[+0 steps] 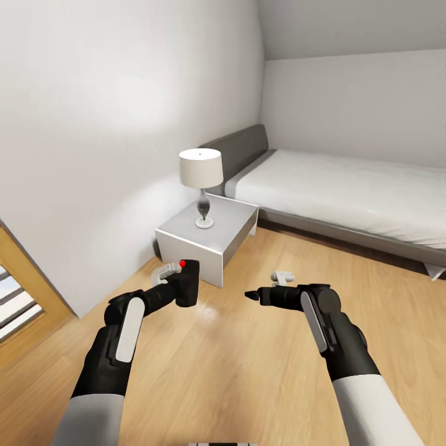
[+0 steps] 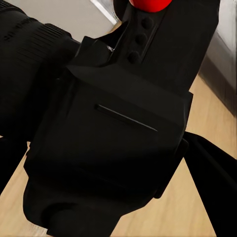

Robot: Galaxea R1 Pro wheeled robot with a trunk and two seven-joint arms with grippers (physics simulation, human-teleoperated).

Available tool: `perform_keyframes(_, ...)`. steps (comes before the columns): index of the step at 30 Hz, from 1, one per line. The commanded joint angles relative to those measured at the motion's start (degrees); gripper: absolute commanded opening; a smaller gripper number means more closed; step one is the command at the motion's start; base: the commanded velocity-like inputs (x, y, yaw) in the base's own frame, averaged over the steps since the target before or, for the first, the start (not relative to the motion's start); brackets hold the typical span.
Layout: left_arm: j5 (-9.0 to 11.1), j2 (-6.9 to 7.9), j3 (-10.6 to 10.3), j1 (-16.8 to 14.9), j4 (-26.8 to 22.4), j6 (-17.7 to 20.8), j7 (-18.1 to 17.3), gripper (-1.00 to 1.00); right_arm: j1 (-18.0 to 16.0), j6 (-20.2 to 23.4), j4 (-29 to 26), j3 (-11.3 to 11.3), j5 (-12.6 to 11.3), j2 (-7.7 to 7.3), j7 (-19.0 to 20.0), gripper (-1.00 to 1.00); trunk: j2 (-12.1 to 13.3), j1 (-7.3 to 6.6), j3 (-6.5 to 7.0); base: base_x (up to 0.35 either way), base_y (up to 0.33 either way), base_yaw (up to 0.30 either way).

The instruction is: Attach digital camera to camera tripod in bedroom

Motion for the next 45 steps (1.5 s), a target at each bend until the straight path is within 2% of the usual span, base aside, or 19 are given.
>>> perform_keyframes(1,0.13,-0.06,0.16,-0.05,-0.03,0.34,-0.09,-1.0,-0.03,0.31,-0.05,-0.02,-0.48,0.0,-0.24,1.0,0.0,-0.03,0.18,0.0,0.0,0.0)
perform_keyframes(45,0.13,-0.06,0.22,-0.05,0.61,0.32,-0.1,-1.0,-0.03,0.48,-0.09,-0.02,-0.56,0.0,-0.07,1.0,0.58,-1.17,9.93,0.0,0.0,0.0)
